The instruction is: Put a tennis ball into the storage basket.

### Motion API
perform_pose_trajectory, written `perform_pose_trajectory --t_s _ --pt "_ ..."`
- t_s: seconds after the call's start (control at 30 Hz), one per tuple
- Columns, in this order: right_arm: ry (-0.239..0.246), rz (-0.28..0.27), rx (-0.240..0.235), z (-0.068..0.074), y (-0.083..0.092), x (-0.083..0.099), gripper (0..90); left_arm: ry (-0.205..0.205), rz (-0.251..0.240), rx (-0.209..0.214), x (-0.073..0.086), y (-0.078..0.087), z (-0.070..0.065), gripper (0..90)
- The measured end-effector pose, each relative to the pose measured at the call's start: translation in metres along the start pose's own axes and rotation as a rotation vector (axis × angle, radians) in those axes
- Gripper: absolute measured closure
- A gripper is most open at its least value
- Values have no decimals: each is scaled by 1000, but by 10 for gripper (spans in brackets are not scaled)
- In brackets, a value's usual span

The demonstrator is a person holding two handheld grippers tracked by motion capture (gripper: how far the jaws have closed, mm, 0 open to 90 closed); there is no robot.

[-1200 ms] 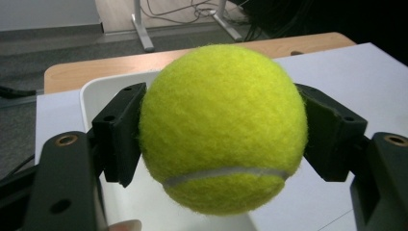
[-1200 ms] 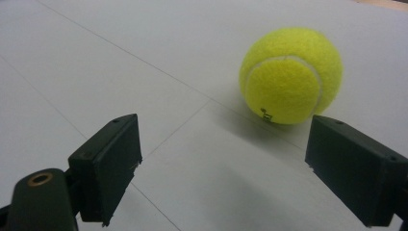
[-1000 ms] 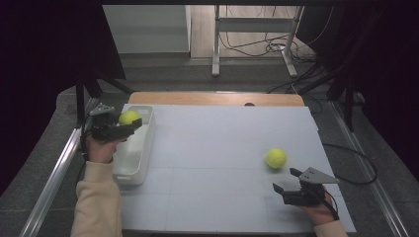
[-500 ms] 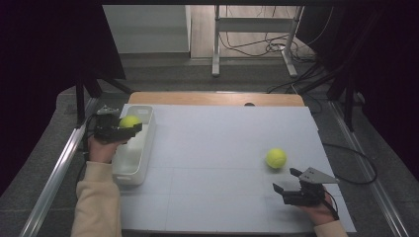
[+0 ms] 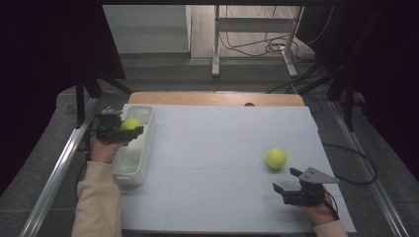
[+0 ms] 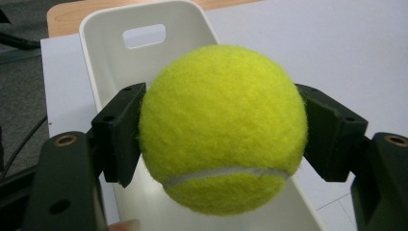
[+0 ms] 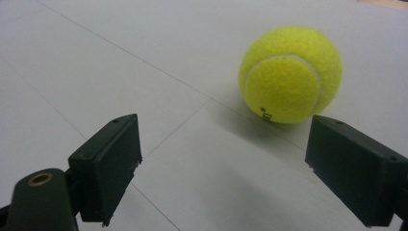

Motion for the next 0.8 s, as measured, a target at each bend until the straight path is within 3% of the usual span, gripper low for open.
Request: perform_pose_trajectory --t_s 0.13,0.23,0.33,0.8 --pt "3 2 0 0 0 0 130 4 -5 -7 0 -1 0 255" --pt "0 -1 -1 0 0 0 130 17 -34 -15 -2 2 2 176" --pt "-1 -1 -1 0 0 0 130 31 -58 0 -3 6 3 155" --pt "0 -2 0 0 0 0 130 4 -83 33 -7 7 -6 143"
Point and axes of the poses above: each handheld gripper's, and its own axes: y roughly backward along the jaws, x roughly out of its underside, z roughly to its left, the point moved 5 cm from there along -y, roughly forward along the jaws, and after that the axes turned 4 degrees about -y, right-handed, at the moved point
